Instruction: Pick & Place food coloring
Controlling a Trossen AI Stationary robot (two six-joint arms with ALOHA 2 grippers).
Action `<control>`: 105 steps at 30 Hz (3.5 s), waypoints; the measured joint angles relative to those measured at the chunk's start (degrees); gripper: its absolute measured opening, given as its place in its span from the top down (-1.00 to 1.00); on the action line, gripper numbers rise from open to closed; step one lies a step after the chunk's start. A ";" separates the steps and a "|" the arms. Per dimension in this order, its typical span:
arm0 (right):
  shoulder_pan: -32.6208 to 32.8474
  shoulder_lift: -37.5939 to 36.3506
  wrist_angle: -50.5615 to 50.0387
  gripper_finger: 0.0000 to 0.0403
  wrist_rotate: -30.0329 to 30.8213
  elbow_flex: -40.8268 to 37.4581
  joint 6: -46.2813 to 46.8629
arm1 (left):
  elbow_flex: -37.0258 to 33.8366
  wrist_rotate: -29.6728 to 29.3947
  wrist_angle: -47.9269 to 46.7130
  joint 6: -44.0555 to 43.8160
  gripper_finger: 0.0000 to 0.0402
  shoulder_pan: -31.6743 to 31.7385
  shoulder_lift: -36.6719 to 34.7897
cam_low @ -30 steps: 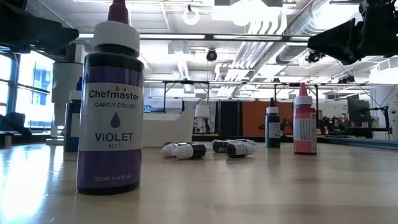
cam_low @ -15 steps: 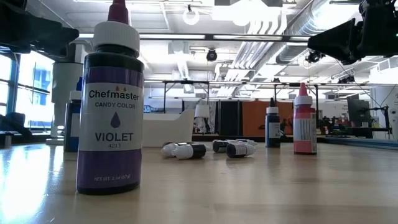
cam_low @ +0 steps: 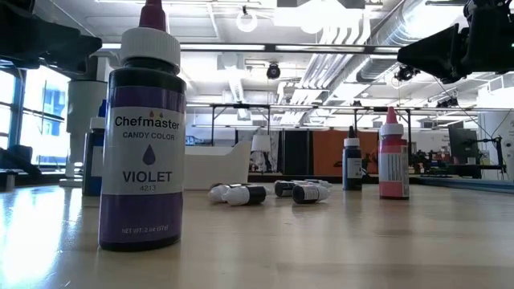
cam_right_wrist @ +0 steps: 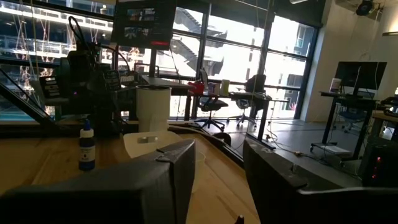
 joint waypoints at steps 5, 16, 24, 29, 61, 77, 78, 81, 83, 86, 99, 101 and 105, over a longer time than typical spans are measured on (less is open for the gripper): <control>-0.01 0.00 0.01 0.36 0.01 0.00 0.00 | 0.00 -0.02 0.01 0.00 0.14 0.00 -0.02; 0.00 -0.01 0.01 0.36 0.02 0.00 0.00 | 0.00 -0.35 0.73 -0.07 0.14 0.00 -0.02; -0.02 -0.01 -0.01 0.36 0.02 0.00 0.00 | 0.00 2.70 0.23 -21.08 0.14 -0.01 0.00; 0.00 -0.02 0.00 0.36 0.01 0.00 0.00 | 0.00 3.39 0.75 -25.46 0.14 -0.04 0.00; -0.01 0.00 0.01 0.36 0.02 0.00 0.00 | 4.09 -12.11 0.13 -32.75 0.14 0.00 21.36; -0.01 -0.01 0.01 0.36 0.02 0.00 0.00 | 4.28 -13.78 7.69 -42.23 0.15 0.00 43.88; 0.00 0.00 0.01 0.36 0.02 0.00 0.00 | 4.28 -13.79 7.67 -42.25 0.15 0.00 44.35; -0.01 -0.01 0.01 0.36 0.02 -0.01 0.00 | 4.28 -13.77 7.78 -42.64 0.17 0.00 45.28; -0.01 -0.01 0.01 0.36 -0.01 -0.01 0.00 | 4.29 -13.77 7.83 -42.69 0.22 0.00 45.50; 0.00 -0.02 -0.01 0.36 0.02 0.00 0.00 | 4.31 -13.77 7.78 -42.71 0.33 0.00 45.51; 0.00 0.00 0.01 0.36 0.02 0.00 -1.19 | 6.77 -16.49 22.62 -34.84 0.48 0.02 45.51; 0.00 -0.01 0.01 0.36 -0.09 -0.01 -3.38 | 9.91 -19.04 21.46 -30.63 0.48 0.04 45.51; -0.02 -0.02 0.03 0.36 -0.43 0.00 -8.50 | 17.67 -22.03 16.38 -23.72 0.48 3.25 45.83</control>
